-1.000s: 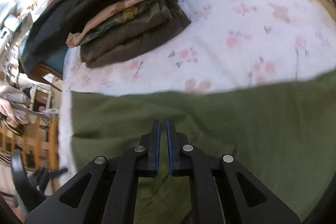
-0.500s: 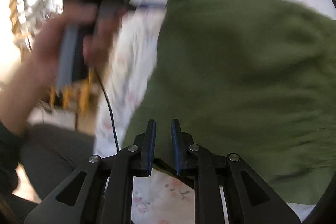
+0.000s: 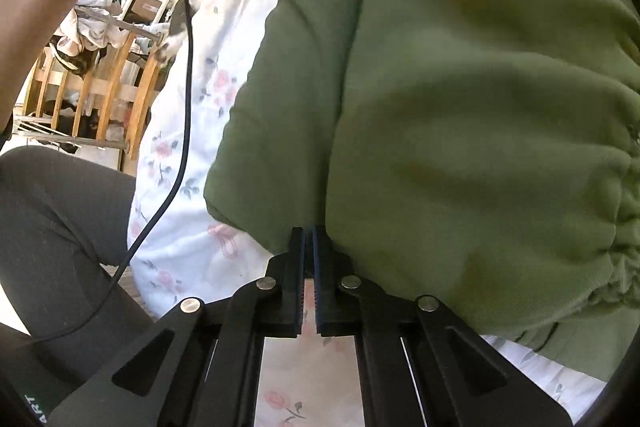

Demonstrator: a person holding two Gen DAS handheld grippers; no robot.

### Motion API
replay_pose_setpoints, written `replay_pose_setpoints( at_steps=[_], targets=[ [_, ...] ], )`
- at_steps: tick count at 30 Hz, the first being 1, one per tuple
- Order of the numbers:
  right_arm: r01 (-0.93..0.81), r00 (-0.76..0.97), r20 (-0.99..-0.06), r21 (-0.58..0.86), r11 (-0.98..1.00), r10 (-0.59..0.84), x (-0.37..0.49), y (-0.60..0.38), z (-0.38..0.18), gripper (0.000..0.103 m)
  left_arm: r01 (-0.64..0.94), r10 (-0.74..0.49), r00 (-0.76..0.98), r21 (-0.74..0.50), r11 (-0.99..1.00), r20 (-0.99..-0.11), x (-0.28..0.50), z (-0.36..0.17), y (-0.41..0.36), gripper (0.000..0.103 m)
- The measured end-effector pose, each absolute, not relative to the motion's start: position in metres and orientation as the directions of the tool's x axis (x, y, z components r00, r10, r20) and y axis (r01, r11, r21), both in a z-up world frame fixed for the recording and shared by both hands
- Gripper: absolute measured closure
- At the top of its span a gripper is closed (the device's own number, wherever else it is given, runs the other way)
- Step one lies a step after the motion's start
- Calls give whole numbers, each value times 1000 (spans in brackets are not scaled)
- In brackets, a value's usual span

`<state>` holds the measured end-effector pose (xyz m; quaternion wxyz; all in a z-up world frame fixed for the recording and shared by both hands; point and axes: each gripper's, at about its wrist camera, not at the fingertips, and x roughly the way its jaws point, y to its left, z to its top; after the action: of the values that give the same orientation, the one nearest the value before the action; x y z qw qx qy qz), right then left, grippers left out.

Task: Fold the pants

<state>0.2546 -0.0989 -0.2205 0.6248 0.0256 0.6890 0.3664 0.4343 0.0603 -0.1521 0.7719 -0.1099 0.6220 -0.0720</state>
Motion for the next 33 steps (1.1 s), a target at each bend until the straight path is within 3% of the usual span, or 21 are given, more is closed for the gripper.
replay_pose_setpoints(
  at_steps=[2, 3, 4, 6, 9, 11, 14, 17, 22, 25, 26, 28, 31, 33],
  targets=[
    [-403, -213, -833, 551, 731, 510, 260, -101, -215, 103, 2, -200, 204, -204, 979, -958, 430, -150, 56, 97],
    [-406, -199, -819, 569, 716, 538, 265, -105, -206, 103, 20, -190, 188, -189, 982, -964, 428, -147, 53, 88],
    [-415, -174, -809, 577, 704, 561, 269, -109, -196, 99, 28, -181, 182, -179, 983, -966, 426, -144, 51, 66],
    [-403, -88, -771, 606, 686, 630, 289, -128, -170, 95, 41, -217, 208, -213, 976, -954, 415, -124, 52, 46],
    [-268, 139, -694, 661, 701, 707, 335, -194, -132, 85, 38, -235, 245, -233, 972, -940, 397, -96, 54, 45],
    [-169, 246, -704, 645, 745, 666, 367, -229, -127, 82, 105, -213, 259, -192, 976, -942, 377, -82, 39, 45],
    [-162, 230, -746, 605, 780, 626, 404, -231, -139, 82, 198, -119, 250, -69, 978, -961, 349, -91, 6, 45],
    [-166, 144, -801, 559, 812, 581, 425, -203, -181, 83, 240, -161, 162, -119, 963, -974, 330, -121, -8, 45],
    [-79, 242, -929, 268, 960, 280, 442, -224, -219, 92, 336, -101, 94, -64, 940, -990, 309, -144, -19, 38],
    [-29, 277, -897, 350, 936, 344, 437, -255, -206, 92, 294, -150, 90, -117, 949, -985, 311, -135, -4, 35],
    [-35, 283, -893, 355, 934, 350, 433, -259, -199, 85, 274, -167, 97, -135, 952, -981, 313, -132, 2, 32],
    [-41, 316, -877, 369, 929, 362, 421, -270, -175, 84, 194, -180, 115, -156, 969, -977, 318, -125, 19, 19],
    [-3, 341, -836, 456, 890, 429, 390, -275, -146, 79, 89, -195, 153, -183, 979, -969, 324, -121, 43, 19],
    [49, 347, -804, 529, 847, 482, 358, -277, -135, 57, 55, -206, 182, -199, 978, -961, 327, -119, 52, 19]
  ],
)
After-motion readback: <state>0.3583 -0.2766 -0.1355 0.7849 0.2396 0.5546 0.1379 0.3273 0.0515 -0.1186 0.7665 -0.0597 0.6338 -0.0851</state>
